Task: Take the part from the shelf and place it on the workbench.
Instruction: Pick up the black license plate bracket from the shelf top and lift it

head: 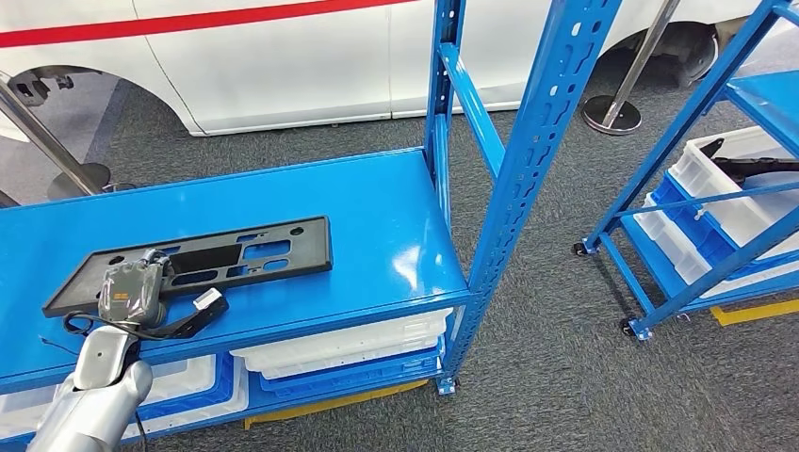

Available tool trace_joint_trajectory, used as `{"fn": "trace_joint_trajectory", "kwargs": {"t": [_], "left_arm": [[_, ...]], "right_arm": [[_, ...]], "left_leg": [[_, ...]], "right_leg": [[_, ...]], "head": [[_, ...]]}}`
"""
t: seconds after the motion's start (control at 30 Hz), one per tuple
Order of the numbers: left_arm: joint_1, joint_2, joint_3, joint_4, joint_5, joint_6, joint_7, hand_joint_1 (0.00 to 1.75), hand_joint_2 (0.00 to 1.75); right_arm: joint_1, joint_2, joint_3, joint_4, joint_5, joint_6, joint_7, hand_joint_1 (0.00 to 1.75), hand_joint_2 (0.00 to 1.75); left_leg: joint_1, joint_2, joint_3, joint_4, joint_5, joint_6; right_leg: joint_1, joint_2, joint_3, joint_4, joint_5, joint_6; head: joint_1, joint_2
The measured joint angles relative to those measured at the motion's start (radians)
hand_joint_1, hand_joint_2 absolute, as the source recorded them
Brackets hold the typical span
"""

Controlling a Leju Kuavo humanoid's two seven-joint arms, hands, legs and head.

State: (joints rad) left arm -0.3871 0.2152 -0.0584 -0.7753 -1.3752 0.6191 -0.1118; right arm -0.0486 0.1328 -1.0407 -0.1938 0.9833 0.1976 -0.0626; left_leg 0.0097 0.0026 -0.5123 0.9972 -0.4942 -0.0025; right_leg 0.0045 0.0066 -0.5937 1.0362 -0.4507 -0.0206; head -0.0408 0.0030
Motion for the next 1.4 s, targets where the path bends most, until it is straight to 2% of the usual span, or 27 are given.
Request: {"fn": "trace_joint_trajectory", "kwargs": {"t": [0.93,1.07,1.13,1.17,1.23,1.27,1.3,1.33,1.4], "left_arm": [[-0.004,0.0,0.0,0.009,0.0,0.0,0.0,1.75,1.75],[-0.003,0.003,-0.001,0.008,-0.013,0.006,0.014,0.0,0.0],[0.014,0.027,-0.027,-0.035,-0.079,0.028,0.111,0.0,0.0],[0.025,0.051,-0.059,-0.08,-0.121,0.04,0.206,0.0,0.0],[0.033,0.11,-0.169,-0.185,-0.177,0.051,0.446,0.0,0.0],[0.03,0.135,-0.227,-0.224,-0.185,0.054,0.544,0.0,0.0],[0.028,0.155,-0.278,-0.254,-0.189,0.055,0.607,0.0,0.0],[0.029,0.171,-0.315,-0.279,-0.191,0.056,0.627,0.0,0.0],[0.033,0.193,-0.371,-0.323,-0.195,0.056,0.613,0.0,0.0]], "right_arm": [[0.0,0.0,-0.001,0.0,0.0,0.0,0.0,0.0,0.0],[0.0,0.0,-0.001,0.0,0.0,0.0,0.0,0.0,0.0],[0.0,0.0,-0.002,0.0,-0.001,0.0,0.0,0.0,0.0],[0.0,0.0,-0.003,0.0,-0.002,-0.001,0.0,0.0,0.0],[0.001,0.0,-0.007,0.0,-0.003,-0.002,0.0,0.0,0.0],[0.002,0.0,-0.008,0.0,-0.003,-0.003,0.0,0.0,0.0],[0.002,0.0,-0.01,0.0,-0.003,-0.003,0.0,0.0,0.0],[0.002,0.0,-0.012,0.0,-0.003,-0.003,0.0,0.0,0.0],[0.001,0.0,-0.015,0.0,-0.003,-0.003,0.0,0.0,0.0]], "left_leg": [[0.0,0.0,0.001,0.0,0.0,0.0],[0.0,0.0,0.0,0.0,0.0,0.0],[0.001,0.002,0.0,0.0,0.0,0.0],[0.002,0.004,0.0,0.0,0.0,-0.001],[0.002,0.005,-0.001,0.0,0.001,-0.001],[0.002,0.003,-0.002,0.001,0.001,-0.001],[0.002,0.002,-0.002,0.0,0.002,-0.001],[0.002,0.001,-0.002,0.0,0.002,-0.001],[0.002,0.001,-0.002,0.0,0.001,-0.001]], "right_leg": [[0.0,0.0,0.001,0.0,0.0,0.0],[0.0,0.0,0.002,0.0,0.0,0.0],[0.001,0.002,0.0,0.0,0.001,-0.001],[0.002,0.004,-0.002,0.0,0.001,-0.001],[0.003,0.004,-0.004,0.0,0.003,-0.002],[0.002,0.002,-0.004,0.0,0.002,-0.002],[0.002,0.001,-0.004,0.0,0.002,-0.002],[0.002,0.0,-0.003,0.0,0.001,-0.002],[0.002,0.0,-0.003,0.0,0.001,-0.002]], "head": [[0.0,0.0],[0.0,0.0],[0.0,0.0],[0.0,0.0],[0.0,0.0],[0.0,0.0],[0.0,0.0],[0.0,0.0],[0.0,0.0]]}}
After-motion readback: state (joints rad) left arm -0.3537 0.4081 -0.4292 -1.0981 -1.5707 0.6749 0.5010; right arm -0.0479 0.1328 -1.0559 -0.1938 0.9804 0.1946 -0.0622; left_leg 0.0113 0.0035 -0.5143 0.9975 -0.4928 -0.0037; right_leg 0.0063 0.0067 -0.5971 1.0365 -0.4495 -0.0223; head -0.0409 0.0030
